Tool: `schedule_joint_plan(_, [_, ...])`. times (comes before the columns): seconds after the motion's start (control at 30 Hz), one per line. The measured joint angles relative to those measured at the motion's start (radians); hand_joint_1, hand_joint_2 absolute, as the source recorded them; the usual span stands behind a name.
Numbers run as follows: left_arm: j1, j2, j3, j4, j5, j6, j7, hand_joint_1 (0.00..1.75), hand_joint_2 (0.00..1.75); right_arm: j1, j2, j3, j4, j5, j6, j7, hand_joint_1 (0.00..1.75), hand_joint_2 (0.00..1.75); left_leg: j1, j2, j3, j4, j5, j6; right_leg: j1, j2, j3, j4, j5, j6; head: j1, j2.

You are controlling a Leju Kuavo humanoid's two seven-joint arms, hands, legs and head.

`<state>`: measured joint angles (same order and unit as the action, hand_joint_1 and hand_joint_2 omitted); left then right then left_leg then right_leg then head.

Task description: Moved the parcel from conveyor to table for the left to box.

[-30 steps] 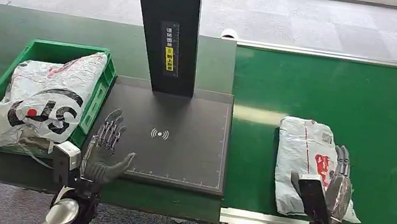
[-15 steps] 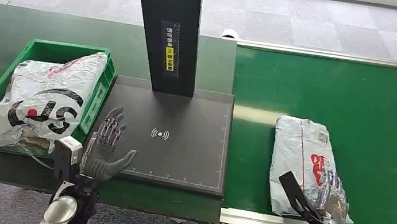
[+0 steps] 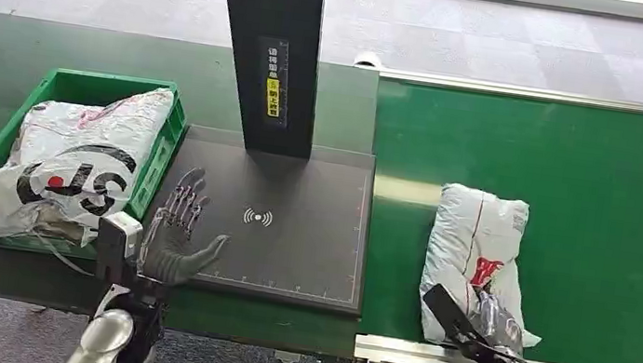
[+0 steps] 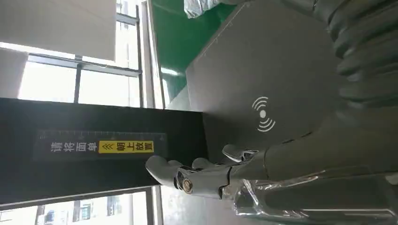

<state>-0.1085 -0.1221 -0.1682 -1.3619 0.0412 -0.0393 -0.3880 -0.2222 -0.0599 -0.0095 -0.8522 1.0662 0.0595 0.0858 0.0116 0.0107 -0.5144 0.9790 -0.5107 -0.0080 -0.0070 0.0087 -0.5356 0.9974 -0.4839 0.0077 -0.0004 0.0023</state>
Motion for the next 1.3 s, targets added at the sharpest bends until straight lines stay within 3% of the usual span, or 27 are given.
schedule_joint_plan(0.27, [0.032,0.0,0.006,-0.031,0.001,0.002,0.0,0.0,1.75,-0.005,0.0,0.011,-0.01,-0.063,-0.036,-0.031,1.75,1.75,0.0,-0.003,-0.002,0.0,0.001,0.0,0.0,-0.001,-0.003,0.001,0.0,0.0,0.0,0.0])
schedule_joint_plan(0.47, [0.043,0.006,0.011,-0.046,0.014,0.008,-0.002,0.0,1.75,0.022,0.004,0.011,-0.091,-0.29,-0.037,-0.196,1.75,1.75,0.0,-0.004,-0.008,0.0,0.001,0.0,0.0,-0.002,-0.008,0.001,0.0,0.0,0.0,0.0])
schedule_joint_plan(0.63, [0.043,0.01,0.012,-0.046,0.02,0.008,-0.014,0.0,1.75,0.038,0.008,0.011,-0.15,-0.381,-0.045,-0.251,1.75,1.75,0.0,-0.004,-0.009,0.0,0.001,0.0,0.0,-0.003,-0.009,0.001,0.0,0.0,0.0,0.0])
schedule_joint_plan(0.87, [0.024,0.01,0.012,-0.029,0.027,0.048,-0.061,0.0,1.75,0.109,0.033,-0.016,-0.334,-0.52,-0.272,-0.466,1.75,1.75,0.0,-0.007,-0.011,0.001,0.001,0.0,0.0,-0.006,-0.011,0.001,0.0,0.0,0.0,0.0])
schedule_joint_plan(1.07, [-0.007,0.008,0.006,0.001,0.033,0.058,-0.081,0.0,1.75,0.154,0.05,-0.02,-0.53,-0.467,-0.488,-0.605,1.75,1.75,0.0,-0.006,-0.012,0.0,0.001,0.0,0.0,-0.005,-0.012,0.001,0.0,0.0,0.0,0.0])
schedule_joint_plan(1.17, [-0.031,0.008,-0.006,0.02,0.035,0.062,-0.091,0.0,1.75,0.134,0.053,-0.009,-0.612,-0.409,-0.569,-0.621,1.75,1.75,0.0,-0.006,-0.012,0.0,0.002,0.0,0.0,-0.005,-0.011,0.001,0.0,0.0,0.0,0.0])
schedule_joint_plan(1.3, [-0.069,0.008,-0.026,0.049,0.045,0.066,-0.097,0.0,1.75,0.057,0.04,0.059,-0.652,-0.106,-0.62,-0.55,1.75,1.75,0.0,-0.004,-0.011,0.0,0.003,0.0,0.0,-0.004,-0.011,0.001,0.002,-0.001,0.0,0.0])
